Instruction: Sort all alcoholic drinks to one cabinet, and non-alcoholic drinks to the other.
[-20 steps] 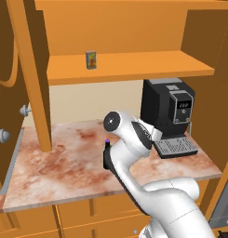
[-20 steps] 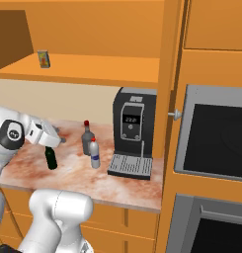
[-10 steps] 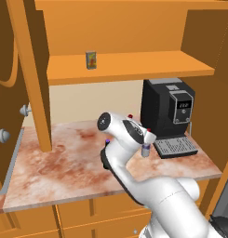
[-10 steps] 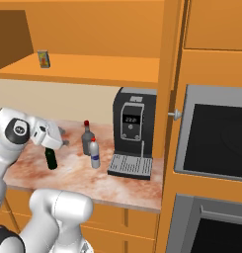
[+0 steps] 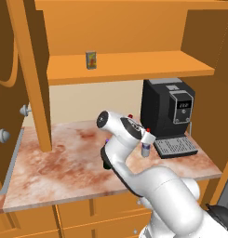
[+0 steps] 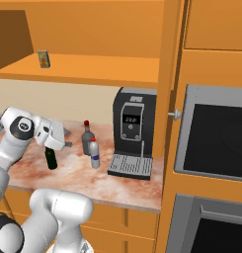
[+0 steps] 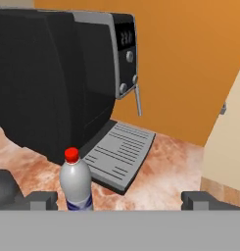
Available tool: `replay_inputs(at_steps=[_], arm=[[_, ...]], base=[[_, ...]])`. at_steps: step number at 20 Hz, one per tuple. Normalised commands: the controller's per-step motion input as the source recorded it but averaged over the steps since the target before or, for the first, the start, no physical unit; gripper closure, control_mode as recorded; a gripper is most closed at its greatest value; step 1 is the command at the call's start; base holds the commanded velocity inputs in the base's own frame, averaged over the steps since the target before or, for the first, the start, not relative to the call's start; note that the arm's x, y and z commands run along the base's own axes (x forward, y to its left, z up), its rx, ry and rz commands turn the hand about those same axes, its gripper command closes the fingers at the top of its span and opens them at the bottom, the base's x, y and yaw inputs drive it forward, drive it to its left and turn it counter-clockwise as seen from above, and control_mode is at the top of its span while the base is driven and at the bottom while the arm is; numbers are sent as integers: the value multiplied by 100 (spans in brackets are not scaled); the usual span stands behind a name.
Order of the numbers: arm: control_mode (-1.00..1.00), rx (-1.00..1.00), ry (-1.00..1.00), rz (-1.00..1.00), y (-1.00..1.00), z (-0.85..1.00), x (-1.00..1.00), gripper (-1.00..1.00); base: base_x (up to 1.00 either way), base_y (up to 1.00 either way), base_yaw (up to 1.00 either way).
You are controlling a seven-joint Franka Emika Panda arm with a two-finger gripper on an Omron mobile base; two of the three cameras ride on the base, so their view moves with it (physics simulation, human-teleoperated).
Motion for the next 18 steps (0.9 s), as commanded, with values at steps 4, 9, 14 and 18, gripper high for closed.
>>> replay_inputs(at_steps=[4, 9, 14, 18], arm=[[-100, 0, 0, 0, -20, -15, 0, -100], [-100, 0, 0, 0, -15, -24, 5, -100], [-100, 0, 0, 0, -3, -21, 13, -100], [-100, 0, 0, 0, -1, -18, 15, -100]], base=[[0, 0, 0], [0, 0, 0], [0, 0, 0], [0, 0, 0]])
